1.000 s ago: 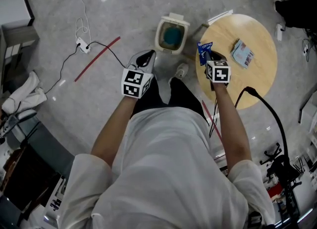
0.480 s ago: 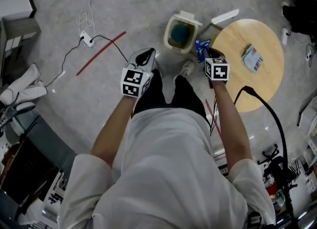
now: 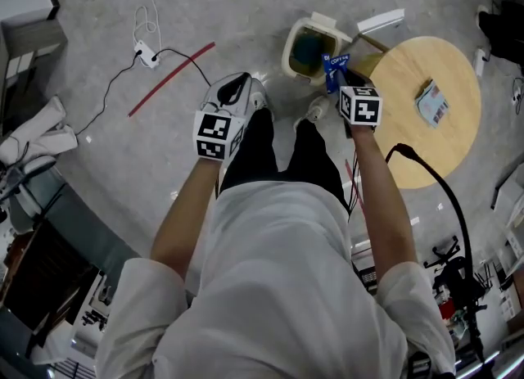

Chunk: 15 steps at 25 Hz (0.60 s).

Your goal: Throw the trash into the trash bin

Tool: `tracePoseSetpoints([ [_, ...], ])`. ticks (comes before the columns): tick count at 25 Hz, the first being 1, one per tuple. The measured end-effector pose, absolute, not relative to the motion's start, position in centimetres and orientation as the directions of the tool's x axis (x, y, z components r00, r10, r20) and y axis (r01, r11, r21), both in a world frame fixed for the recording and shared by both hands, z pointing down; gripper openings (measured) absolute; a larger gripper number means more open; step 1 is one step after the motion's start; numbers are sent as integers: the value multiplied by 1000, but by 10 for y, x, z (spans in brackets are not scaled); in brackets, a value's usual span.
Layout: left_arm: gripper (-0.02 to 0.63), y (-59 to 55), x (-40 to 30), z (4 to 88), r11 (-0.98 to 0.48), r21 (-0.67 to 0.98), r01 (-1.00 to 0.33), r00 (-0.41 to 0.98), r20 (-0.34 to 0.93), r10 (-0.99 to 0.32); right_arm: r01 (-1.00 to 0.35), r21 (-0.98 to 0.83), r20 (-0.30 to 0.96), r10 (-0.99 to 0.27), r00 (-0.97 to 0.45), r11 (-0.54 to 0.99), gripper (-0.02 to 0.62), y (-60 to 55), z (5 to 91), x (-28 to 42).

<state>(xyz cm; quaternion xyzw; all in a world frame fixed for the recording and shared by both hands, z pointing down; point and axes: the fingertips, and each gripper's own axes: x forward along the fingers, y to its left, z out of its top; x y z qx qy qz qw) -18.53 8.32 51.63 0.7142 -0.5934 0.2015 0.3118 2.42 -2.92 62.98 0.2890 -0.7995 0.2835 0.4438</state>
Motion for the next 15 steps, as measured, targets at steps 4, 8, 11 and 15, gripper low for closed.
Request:
tracePoseSetpoints([
  [4, 5, 86, -195, 527, -98, 207, -973, 214, 668, -713, -715, -204, 878, -199, -436, 668, 40, -30, 644, 15],
  [8, 5, 88, -200, 538, -98, 208, -973, 215, 672, -708, -725, -204, 882, -198, -428, 658, 40, -32, 662, 9],
  [11, 4, 87, -204, 548, -99, 201, -975, 211, 672, -710, -732, -204, 885, -198, -422, 650, 40, -31, 677, 5],
  [15, 5, 85, -200, 575, -101, 220, -970, 227, 680, -697, -736, -211, 890, -184, -417, 643, 40, -30, 701, 5],
])
